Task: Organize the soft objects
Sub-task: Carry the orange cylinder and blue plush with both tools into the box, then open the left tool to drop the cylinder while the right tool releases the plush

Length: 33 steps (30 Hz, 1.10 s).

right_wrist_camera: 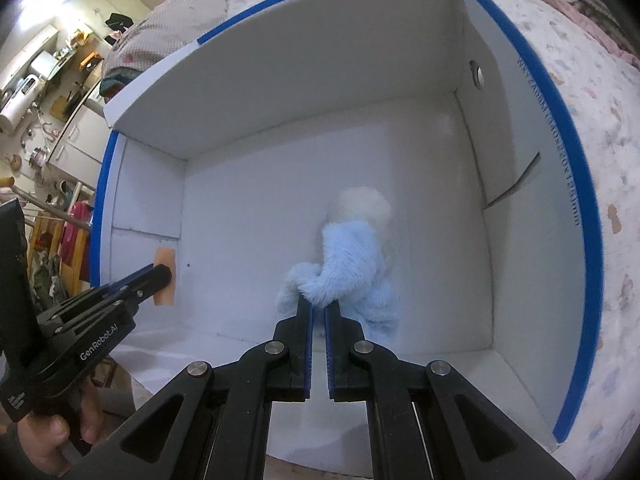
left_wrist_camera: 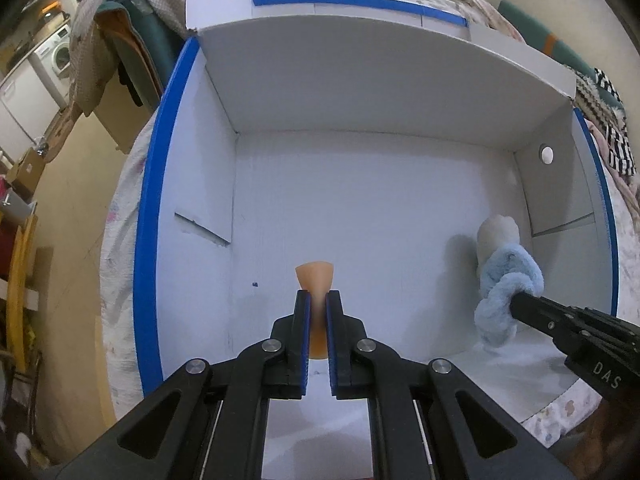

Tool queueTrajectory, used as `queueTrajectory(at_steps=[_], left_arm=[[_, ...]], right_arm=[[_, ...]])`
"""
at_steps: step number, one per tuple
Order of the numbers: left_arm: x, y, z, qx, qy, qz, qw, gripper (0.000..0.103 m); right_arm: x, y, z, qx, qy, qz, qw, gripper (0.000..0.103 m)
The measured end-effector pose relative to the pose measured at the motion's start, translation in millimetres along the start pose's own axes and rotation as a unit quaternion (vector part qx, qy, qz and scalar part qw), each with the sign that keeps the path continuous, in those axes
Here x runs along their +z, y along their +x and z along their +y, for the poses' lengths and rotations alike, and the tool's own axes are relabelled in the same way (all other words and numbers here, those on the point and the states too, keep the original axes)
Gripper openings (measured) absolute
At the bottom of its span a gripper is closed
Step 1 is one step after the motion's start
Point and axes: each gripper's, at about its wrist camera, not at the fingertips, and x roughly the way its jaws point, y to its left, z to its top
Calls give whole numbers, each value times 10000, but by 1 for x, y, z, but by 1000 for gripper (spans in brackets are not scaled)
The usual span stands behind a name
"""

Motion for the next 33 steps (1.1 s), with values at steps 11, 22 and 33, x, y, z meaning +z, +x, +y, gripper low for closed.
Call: queueTrajectory(at_steps=[11,22,33], left_arm=[[-2,0,-1,-23,-97,43,9999,13],[-2,-9,0,-90,-66,-29,9999,19],[1,-28,-5,-6,108,-343,9994,55]], right_arm=[[0,2,3,28,-9,-27,10000,8],[2,-5,7,260,57,-149,9995,22],[3,-16,11,543,3,-416,9977,68]])
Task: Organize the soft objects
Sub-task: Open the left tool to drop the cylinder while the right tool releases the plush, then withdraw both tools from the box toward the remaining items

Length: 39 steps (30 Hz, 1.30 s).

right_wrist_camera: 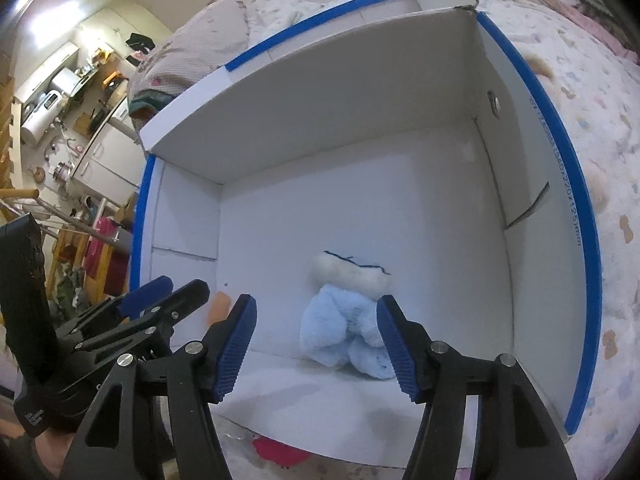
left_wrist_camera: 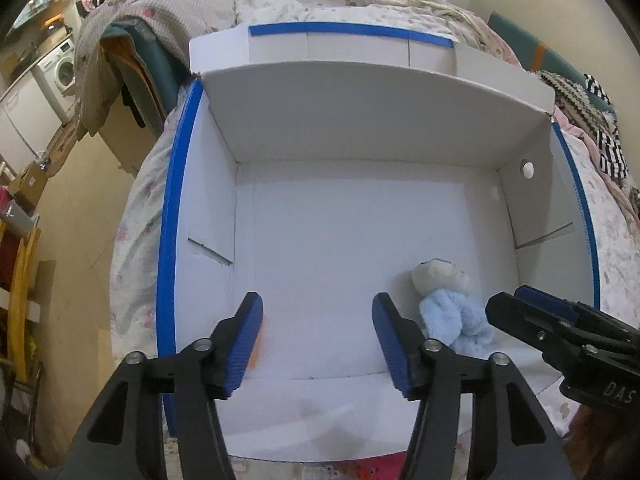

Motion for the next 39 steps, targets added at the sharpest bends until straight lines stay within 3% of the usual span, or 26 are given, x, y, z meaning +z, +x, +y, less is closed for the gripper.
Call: queueTrajectory(at_steps=[3,13,18,20,22,23,26,31,39], left_arm=[[1,-2,1,9,0,-18,10000,57],[-1,-27,13,67,-363,-405,9985,57],[-12,-40,15,88,-133,-557,9983,57],[-17,-48,16,145,-33,-624,9979,57],[-22,-55,17,181,12,-683,9975,58],[-24,-58,20,223,17,-701,9973,59],[-35,-66,28,245,-88,-739,9969,66],[-54,-75,40,80,-275,-718,9970,67],[-81,-81,48,109,-236,-666,9974,67]], right_arm=[[0,-2,-1,-61,23,-65,10000,75],[-5,-19,6,-44,-17,-287,9996,75],[-15,-34,8,-136,-108,-444,9989,75],[-18,-44,9,-161,-97,-565,9982,79],[-22,-54,10,-259,-112,-728,9969,101],[-24,-58,11,-316,-125,-808,9961,103],[-31,-67,14,-325,-204,-900,9952,103],[-53,-70,13,-243,-108,-790,9965,103],[-76,-74,28,-370,-559,-702,9953,103]])
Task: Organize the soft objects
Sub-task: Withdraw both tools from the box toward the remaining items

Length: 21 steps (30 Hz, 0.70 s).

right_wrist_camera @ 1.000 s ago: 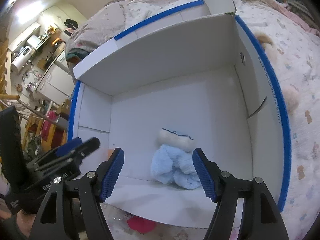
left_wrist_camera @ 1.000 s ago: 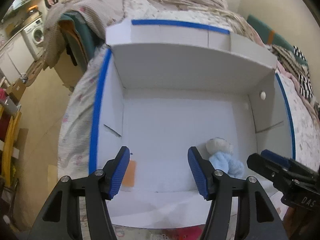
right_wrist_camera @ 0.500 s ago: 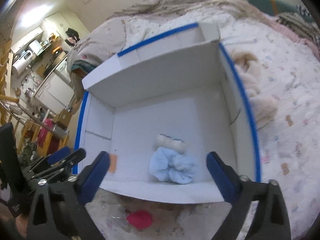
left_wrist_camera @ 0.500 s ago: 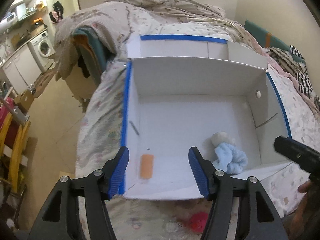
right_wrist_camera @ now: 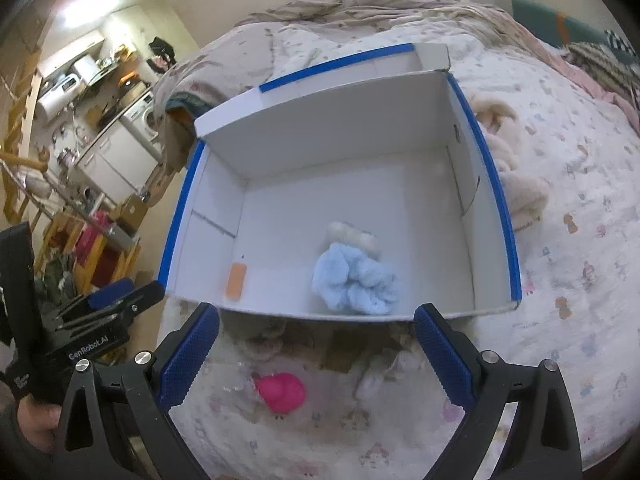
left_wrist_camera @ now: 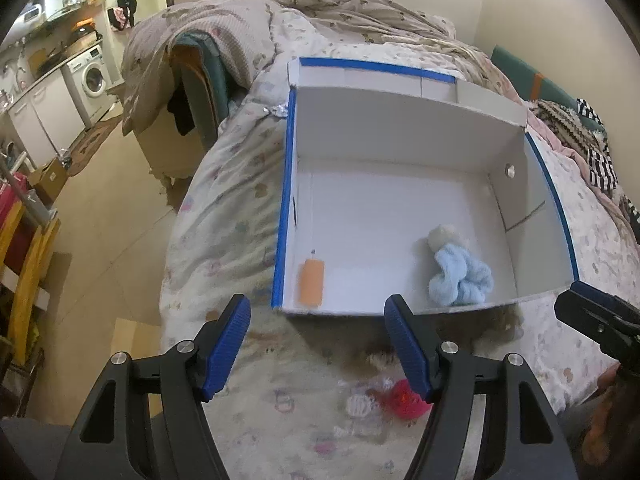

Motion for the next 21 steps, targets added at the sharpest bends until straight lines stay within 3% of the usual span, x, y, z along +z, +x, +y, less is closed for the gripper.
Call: queueTrajectory(at_steps=[10,16,21], left_arm=[[-27,12,20,130,-128,338,9993,67],[-38,39,38,220,-517,735,9957,67],[-46,62,35,194,-529,1191,9913,67]], right_arm=[[-25,5,-13,-92,171,387,9991,103],[-33,22,-24,-118,543,716,9959,103],[-35,39,-26,-246,613,959,9932,103]])
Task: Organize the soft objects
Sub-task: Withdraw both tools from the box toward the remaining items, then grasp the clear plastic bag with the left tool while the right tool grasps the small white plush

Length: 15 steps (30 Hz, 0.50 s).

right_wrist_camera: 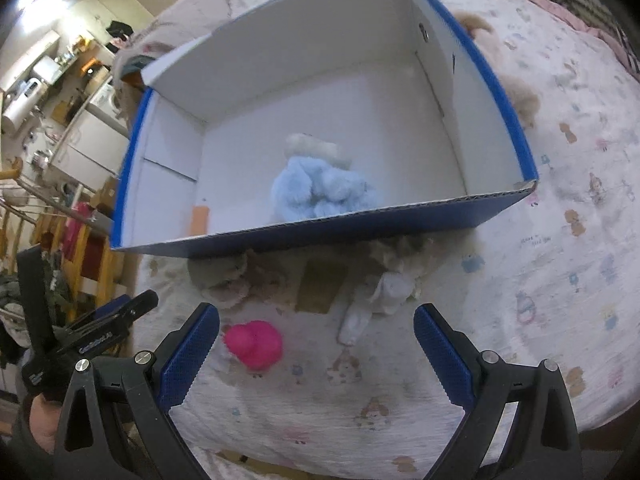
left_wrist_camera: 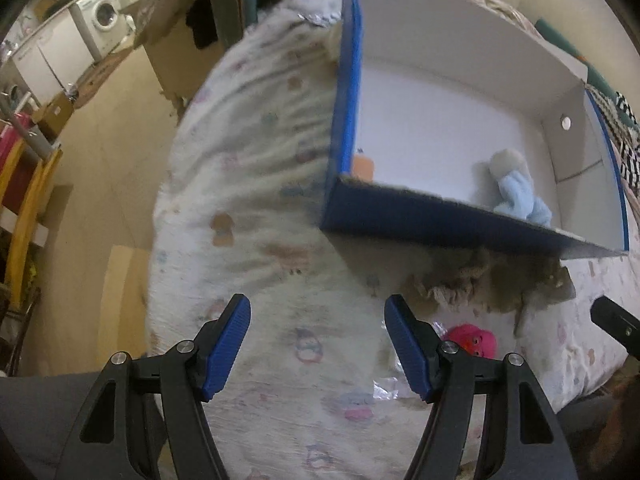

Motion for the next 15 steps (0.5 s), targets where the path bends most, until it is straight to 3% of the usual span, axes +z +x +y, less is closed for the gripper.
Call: queueTrajectory(at_steps=[9,13,15], left_arm=[[-15,33,-32,-547,413,778,9946,65],[-19,46,-49,-263,682,879,9934,54],[-21,53,-53,-360,663,1077,9913,53]], right_arm=[[5,7,-16,-99,408,121,9990,103],[6,12,-27,-205,540,208,9981,103],[5,13,-37,-210,681,255,9971,103]])
